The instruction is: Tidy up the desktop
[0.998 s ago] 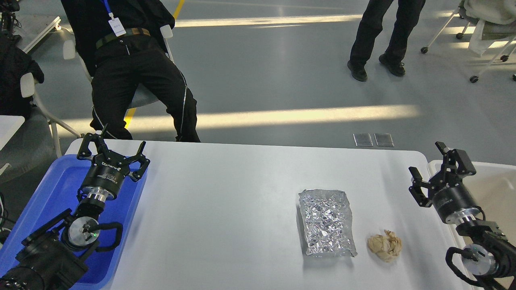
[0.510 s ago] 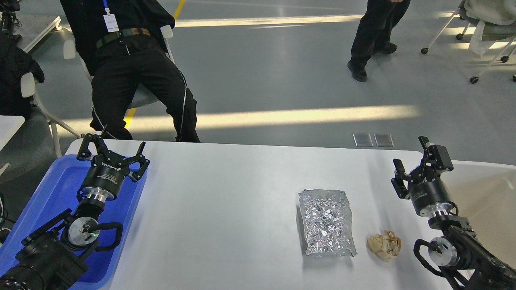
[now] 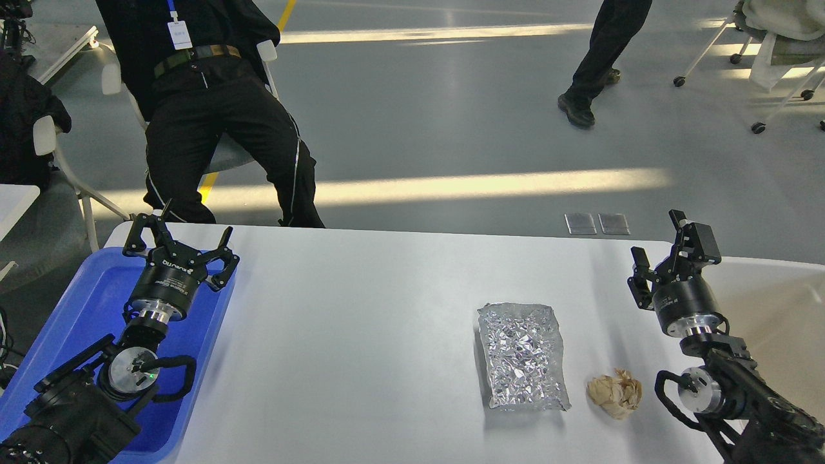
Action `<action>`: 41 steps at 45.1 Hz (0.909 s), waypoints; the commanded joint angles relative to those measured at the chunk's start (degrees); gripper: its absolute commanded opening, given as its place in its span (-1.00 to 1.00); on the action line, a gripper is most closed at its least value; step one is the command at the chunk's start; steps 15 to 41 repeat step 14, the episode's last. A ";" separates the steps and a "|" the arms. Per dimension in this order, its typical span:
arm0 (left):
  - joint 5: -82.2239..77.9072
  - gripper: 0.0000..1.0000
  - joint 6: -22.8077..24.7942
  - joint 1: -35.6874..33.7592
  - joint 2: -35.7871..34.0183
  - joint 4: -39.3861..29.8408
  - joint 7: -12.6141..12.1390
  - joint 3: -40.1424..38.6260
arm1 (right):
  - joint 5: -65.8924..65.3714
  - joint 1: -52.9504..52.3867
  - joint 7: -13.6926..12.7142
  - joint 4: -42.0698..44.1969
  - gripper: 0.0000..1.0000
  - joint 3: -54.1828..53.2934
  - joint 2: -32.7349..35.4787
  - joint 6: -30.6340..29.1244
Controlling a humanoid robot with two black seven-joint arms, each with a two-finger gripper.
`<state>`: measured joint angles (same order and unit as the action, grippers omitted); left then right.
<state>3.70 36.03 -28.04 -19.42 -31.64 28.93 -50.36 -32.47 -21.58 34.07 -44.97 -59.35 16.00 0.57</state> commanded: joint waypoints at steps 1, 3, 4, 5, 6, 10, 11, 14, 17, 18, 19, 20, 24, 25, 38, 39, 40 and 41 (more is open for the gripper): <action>0.00 1.00 0.00 0.00 0.00 0.00 -0.01 0.00 | 0.30 -0.21 -0.06 0.32 1.00 1.43 0.08 0.22; 0.00 1.00 0.00 0.00 0.00 0.00 -0.01 0.00 | 0.39 -0.30 -0.06 0.32 0.99 1.34 -0.09 0.31; 0.00 1.00 0.00 0.00 0.00 0.00 -0.01 0.00 | 0.39 -0.39 -0.06 0.32 1.00 1.17 -0.18 0.31; 0.00 1.00 0.00 0.00 0.00 0.00 -0.01 0.00 | 0.56 -0.39 -0.06 0.32 1.00 1.08 -0.18 0.31; 0.00 1.00 0.00 0.00 0.00 0.00 -0.01 0.00 | 0.74 -0.39 -0.06 0.32 0.99 1.08 -0.18 0.31; 0.00 1.00 0.00 0.00 0.00 0.00 -0.01 0.00 | 2.05 -0.21 -0.06 0.24 1.00 1.34 -0.18 0.31; 0.00 1.00 0.00 0.00 0.00 0.00 0.08 0.00 | 2.41 -0.21 -0.06 0.23 1.00 1.43 -0.18 0.31; 0.00 1.00 0.00 0.00 0.00 0.00 0.08 0.00 | 2.93 -0.12 -0.06 0.23 1.00 1.43 -0.18 0.31; 0.00 1.00 0.00 0.00 0.00 0.00 0.08 0.00 | 2.93 -0.12 -0.06 0.23 1.00 1.43 -0.18 0.31; 0.00 1.00 0.00 0.00 0.00 0.00 0.08 0.00 | 2.93 -0.12 -0.06 0.23 1.00 1.43 -0.18 0.31; 0.00 1.00 0.00 0.00 0.00 0.00 0.08 0.00 | 2.93 -0.12 -0.06 0.23 1.00 1.43 -0.18 0.31; 0.00 1.00 0.00 0.00 0.00 0.00 0.08 0.00 | 2.93 -0.12 -0.06 0.23 1.00 1.43 -0.18 0.31; 0.00 1.00 0.00 0.00 0.00 0.00 0.08 0.00 | 2.93 -0.12 -0.06 0.23 1.00 1.43 -0.18 0.31; 0.00 1.00 0.00 0.00 0.00 0.00 0.08 0.00 | 2.93 -0.12 -0.06 0.23 1.00 1.43 -0.18 0.31; 0.00 1.00 0.00 0.00 0.00 0.00 0.08 0.00 | 2.93 -0.12 -0.06 0.23 1.00 1.43 -0.18 0.31; 0.00 1.00 0.00 0.00 0.00 0.00 0.08 0.00 | 2.93 -0.12 -0.06 0.23 1.00 1.43 -0.18 0.31; 0.00 1.00 0.00 0.00 0.00 0.00 0.08 0.00 | 2.93 -0.12 -0.06 0.23 1.00 1.43 -0.18 0.31; 0.00 1.00 0.00 0.00 0.00 0.00 0.08 0.00 | 2.93 -0.12 -0.06 0.23 1.00 1.43 -0.18 0.31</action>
